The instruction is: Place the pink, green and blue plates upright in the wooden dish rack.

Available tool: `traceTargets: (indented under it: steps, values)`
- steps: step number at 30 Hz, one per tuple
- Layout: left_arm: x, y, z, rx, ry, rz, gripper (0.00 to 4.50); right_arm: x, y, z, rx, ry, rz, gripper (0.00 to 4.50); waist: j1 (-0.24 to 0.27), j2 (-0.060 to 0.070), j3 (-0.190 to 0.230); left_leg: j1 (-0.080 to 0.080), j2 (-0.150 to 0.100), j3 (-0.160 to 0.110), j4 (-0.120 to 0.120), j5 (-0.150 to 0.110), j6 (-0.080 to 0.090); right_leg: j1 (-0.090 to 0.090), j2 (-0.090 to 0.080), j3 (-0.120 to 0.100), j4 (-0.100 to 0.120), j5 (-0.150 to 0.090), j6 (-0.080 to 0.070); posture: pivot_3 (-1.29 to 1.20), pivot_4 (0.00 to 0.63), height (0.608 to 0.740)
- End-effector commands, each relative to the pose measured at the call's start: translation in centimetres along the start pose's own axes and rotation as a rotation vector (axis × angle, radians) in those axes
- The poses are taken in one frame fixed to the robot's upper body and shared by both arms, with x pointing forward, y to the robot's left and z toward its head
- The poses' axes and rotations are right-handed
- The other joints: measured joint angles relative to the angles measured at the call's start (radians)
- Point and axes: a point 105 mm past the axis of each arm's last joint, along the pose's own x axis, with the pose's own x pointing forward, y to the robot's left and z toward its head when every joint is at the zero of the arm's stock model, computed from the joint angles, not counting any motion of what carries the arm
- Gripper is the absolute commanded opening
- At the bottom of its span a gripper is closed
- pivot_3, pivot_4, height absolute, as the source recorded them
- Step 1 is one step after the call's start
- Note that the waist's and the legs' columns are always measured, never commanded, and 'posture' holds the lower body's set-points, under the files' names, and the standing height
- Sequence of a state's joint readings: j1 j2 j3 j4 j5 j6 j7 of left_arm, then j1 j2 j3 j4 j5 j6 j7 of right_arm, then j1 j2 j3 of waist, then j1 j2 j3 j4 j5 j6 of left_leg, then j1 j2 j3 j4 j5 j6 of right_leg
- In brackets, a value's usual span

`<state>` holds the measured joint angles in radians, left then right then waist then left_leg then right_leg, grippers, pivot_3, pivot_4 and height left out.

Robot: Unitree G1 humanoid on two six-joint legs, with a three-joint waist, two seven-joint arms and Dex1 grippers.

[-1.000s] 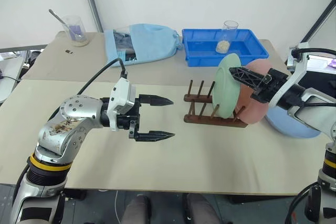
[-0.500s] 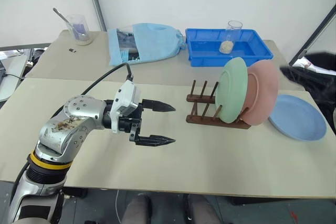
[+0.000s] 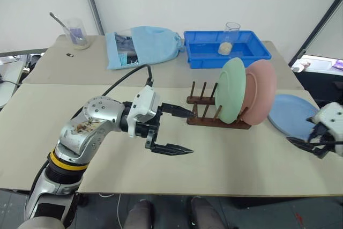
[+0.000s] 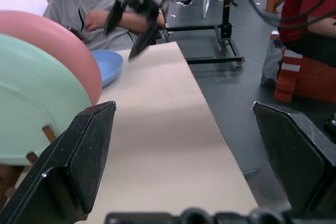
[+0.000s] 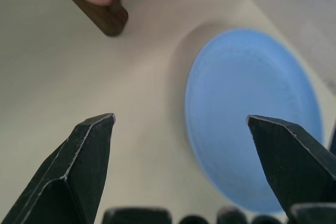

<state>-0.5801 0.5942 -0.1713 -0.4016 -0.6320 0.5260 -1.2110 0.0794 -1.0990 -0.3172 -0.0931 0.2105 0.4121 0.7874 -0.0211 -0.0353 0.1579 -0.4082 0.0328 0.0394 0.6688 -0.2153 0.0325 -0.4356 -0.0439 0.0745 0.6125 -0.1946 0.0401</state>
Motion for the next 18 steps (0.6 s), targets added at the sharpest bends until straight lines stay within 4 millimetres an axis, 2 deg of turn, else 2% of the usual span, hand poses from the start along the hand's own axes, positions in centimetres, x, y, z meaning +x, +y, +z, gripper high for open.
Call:
traceTargets:
  steps: [1, 6, 7, 12, 18]
  values:
    - [0.8, -0.6, 1.1, 0.068, -0.019, -0.031, 4.5, 1.7, -1.0, -0.3, -0.034, 0.006, -0.057, 4.47, 0.002, 0.0, 0.0, -0.001, 0.0, 0.0, 0.0, 0.0, 0.0, 0.0, 0.0, 0.0, 0.0, 0.001, 0.001, 0.0, 0.15, 0.74]
    - [1.4, -0.6, 1.1, 0.083, -0.021, -0.036, 4.5, 4.2, -1.5, -1.4, 0.06, 0.053, -0.099, 4.47, 0.004, 0.0, 0.0, 0.0, 0.0, 0.0, 0.0, 0.0, 0.0, 0.0, 0.001, 0.001, 0.0, 0.001, 0.002, 0.0, 0.15, 0.74]
    - [1.5, -0.6, 1.1, 0.083, -0.026, -0.041, 4.5, 4.5, -1.5, -1.7, 0.074, 0.067, -0.103, 3.93, 0.004, 0.0, 0.0, 0.0, 0.0, 0.0, 0.0, 0.0, 0.0, 0.0, 0.001, 0.001, 0.0, 0.001, 0.001, 0.0, 0.15, 0.74]
    - [1.9, -1.1, 1.5, 0.072, -0.057, -0.087, 4.5, 5.5, -1.5, -2.6, 0.128, 0.124, -0.112, 2.29, 0.006, 0.001, 0.0, 0.0, -0.001, 0.0, 0.001, 0.0, 0.0, 0.001, 0.001, 0.001, 0.0, 0.001, 0.002, 0.0, 0.15, 0.74]
    - [1.7, -0.9, 1.3, 0.085, -0.041, -0.094, 4.5, 5.7, -1.4, -3.0, 0.142, 0.155, -0.113, 0.22, 0.006, 0.001, 0.0, 0.0, -0.001, 0.0, 0.001, 0.0, 0.0, 0.001, 0.001, 0.001, 0.0, 0.002, 0.003, 0.0, 0.15, 0.74]
